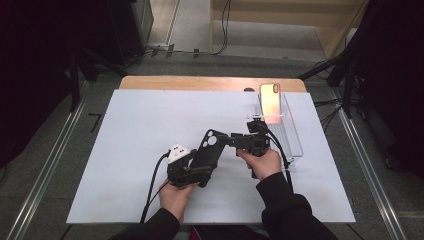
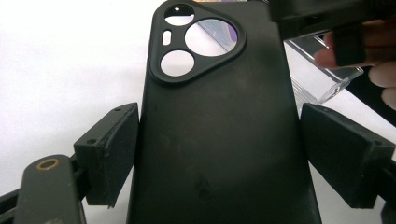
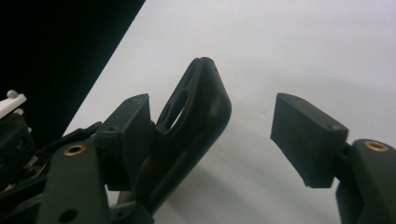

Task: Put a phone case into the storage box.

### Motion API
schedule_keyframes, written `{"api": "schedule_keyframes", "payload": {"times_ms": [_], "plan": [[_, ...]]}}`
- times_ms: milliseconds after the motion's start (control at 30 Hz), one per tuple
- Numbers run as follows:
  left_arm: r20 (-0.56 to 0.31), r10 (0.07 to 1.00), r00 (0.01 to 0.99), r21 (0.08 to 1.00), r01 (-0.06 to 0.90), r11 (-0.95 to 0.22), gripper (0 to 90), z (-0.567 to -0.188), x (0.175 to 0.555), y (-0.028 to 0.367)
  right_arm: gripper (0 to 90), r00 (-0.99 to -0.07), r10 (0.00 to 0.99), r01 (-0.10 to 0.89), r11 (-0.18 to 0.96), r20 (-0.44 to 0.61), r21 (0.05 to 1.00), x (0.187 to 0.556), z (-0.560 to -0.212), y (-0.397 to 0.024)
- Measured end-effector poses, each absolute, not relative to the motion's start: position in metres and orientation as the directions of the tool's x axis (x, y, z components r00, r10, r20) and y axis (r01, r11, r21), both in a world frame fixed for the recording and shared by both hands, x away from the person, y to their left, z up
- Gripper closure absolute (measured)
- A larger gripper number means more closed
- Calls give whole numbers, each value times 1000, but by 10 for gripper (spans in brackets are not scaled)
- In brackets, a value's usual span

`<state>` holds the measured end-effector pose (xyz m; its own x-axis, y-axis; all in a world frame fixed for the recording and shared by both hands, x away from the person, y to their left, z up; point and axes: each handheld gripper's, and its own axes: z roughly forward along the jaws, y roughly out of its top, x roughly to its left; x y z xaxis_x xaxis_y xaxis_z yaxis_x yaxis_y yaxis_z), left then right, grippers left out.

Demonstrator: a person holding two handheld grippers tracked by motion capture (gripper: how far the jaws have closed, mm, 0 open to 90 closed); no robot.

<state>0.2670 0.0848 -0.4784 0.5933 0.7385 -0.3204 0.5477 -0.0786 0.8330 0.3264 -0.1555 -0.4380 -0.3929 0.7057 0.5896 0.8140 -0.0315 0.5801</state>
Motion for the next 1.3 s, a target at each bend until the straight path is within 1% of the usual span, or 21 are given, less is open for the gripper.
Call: {"api": "schedule_keyframes", "payload": {"times_ms": [67, 233, 333, 367, 500, 667, 800, 1100, 1200, 1300], "plan": [[-325, 738, 591, 831, 551, -75, 152, -479, 266, 84, 331, -385, 702, 823, -33, 599, 567, 329, -439, -154], [-328, 740, 588, 831, 552, -70, 151, -479, 265, 84, 511, -364, 676, 846, -49, 641, 531, 334, -443, -151], [-320, 745, 585, 834, 547, -72, 151, -479, 264, 83, 646, -338, 647, 865, -73, 683, 497, 336, -444, -152], [-324, 744, 585, 833, 549, -69, 151, -479, 264, 83, 658, -338, 643, 864, -77, 687, 497, 336, -443, -152], [-333, 734, 592, 837, 544, -59, 151, -479, 263, 83, 691, -326, 627, 871, -92, 708, 483, 336, -440, -154], [-322, 732, 601, 842, 535, -68, 147, -480, 262, 82, 726, -339, 611, 868, -89, 715, 488, 334, -435, -155], [-316, 731, 605, 844, 531, -75, 145, -481, 261, 80, 769, -353, 573, 868, -94, 739, 487, 333, -431, -154], [-311, 717, 624, 861, 504, -66, 140, -479, 261, 82, 777, -369, 554, 862, -97, 746, 498, 330, -423, -153], [-329, 706, 627, 851, 521, -66, 137, -478, 263, 83, 777, -374, 555, 861, -89, 743, 500, 329, -421, -152], [-325, 704, 632, 849, 523, -78, 135, -474, 263, 84, 778, -386, 555, 857, -81, 737, 509, 328, -418, -151]]}}
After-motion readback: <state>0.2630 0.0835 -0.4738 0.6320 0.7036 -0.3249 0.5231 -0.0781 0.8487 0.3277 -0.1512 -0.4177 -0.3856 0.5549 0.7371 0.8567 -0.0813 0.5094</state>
